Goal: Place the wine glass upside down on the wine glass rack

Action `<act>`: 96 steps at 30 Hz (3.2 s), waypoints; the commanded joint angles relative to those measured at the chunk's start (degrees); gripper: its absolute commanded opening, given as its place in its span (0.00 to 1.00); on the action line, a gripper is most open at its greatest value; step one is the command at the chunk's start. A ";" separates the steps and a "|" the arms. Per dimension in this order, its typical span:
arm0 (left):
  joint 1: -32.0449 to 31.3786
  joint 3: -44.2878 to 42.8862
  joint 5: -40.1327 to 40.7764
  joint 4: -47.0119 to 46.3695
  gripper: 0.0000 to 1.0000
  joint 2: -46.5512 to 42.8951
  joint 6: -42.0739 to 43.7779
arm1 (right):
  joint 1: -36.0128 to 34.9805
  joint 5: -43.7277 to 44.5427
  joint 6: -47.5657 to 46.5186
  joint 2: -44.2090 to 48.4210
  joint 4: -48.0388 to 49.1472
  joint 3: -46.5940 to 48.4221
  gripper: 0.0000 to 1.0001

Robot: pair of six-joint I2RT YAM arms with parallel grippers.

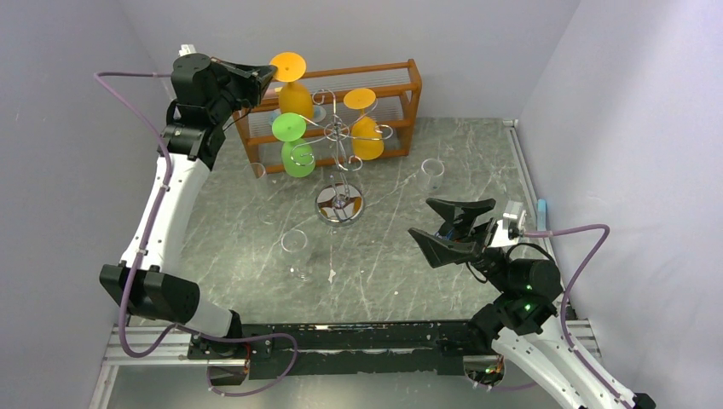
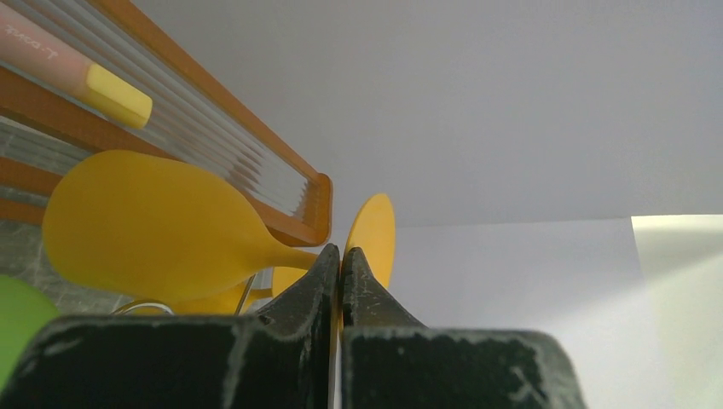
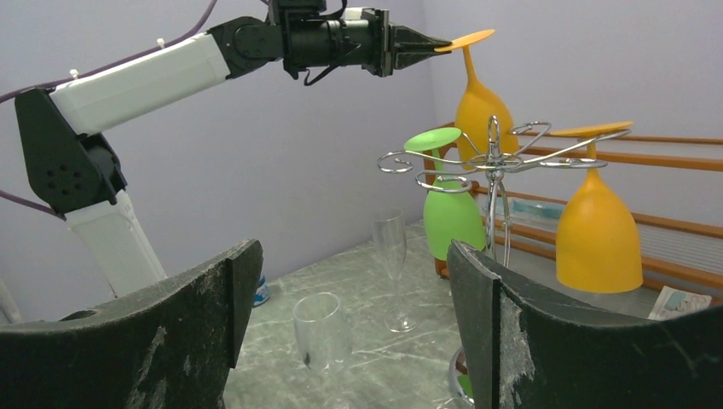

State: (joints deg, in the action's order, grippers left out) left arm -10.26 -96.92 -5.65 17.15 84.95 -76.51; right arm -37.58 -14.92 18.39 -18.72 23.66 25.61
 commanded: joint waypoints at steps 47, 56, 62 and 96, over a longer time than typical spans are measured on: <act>-1.59 7.42 -6.29 -0.92 0.05 -2.14 2.26 | -0.21 13.21 22.10 -21.71 -7.92 6.66 0.74; -3.85 8.80 -7.80 -4.72 0.05 -0.75 2.41 | -0.21 13.96 21.96 -20.07 -8.44 5.52 0.75; -5.16 6.10 -8.90 -7.65 0.05 2.42 2.76 | -0.24 14.43 21.89 -19.40 -9.10 5.42 0.75; -3.78 3.05 -1.14 -7.54 0.05 7.16 2.79 | -0.21 15.88 21.98 -17.23 -9.77 3.95 0.75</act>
State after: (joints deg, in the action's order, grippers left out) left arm -14.96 -92.47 -8.60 9.04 93.41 -74.35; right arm -37.58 -0.30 40.29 -36.77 14.72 30.30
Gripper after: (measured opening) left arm 0.052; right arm 0.750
